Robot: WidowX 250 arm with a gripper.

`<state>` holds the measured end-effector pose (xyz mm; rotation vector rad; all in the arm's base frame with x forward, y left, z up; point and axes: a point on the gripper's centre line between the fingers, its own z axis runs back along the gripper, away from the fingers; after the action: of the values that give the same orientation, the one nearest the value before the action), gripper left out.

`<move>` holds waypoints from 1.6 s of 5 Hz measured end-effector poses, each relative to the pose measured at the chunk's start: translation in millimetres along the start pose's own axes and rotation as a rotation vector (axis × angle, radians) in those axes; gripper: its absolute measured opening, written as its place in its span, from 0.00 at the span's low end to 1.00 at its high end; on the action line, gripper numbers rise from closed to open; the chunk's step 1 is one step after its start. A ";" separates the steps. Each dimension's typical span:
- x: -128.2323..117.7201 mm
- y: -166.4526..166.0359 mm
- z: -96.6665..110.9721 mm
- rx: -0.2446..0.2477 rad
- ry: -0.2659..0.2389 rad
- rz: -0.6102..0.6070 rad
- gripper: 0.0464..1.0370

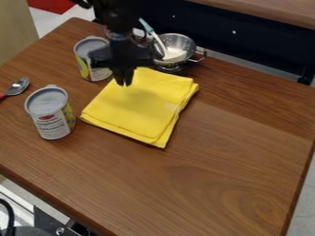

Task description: Move the yellow cloth to the bottom right corner of the table

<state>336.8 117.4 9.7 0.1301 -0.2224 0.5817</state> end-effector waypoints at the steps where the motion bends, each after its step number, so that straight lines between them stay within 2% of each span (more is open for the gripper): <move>1: -1.5 -6.8 -9.6 -0.010 0.037 -0.033 0.01; 2: -7.4 -13.5 -17.9 -0.045 0.076 -0.068 0.01; 3: -10.1 -18.2 -19.3 -0.062 0.079 -0.087 0.01; 5: -37.7 -24.9 -21.8 -0.063 0.121 -0.120 0.01; 8: -83.8 -43.6 -11.5 -0.064 0.112 -0.168 0.01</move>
<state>295.1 39.1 -24.5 0.0536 -0.1198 0.4125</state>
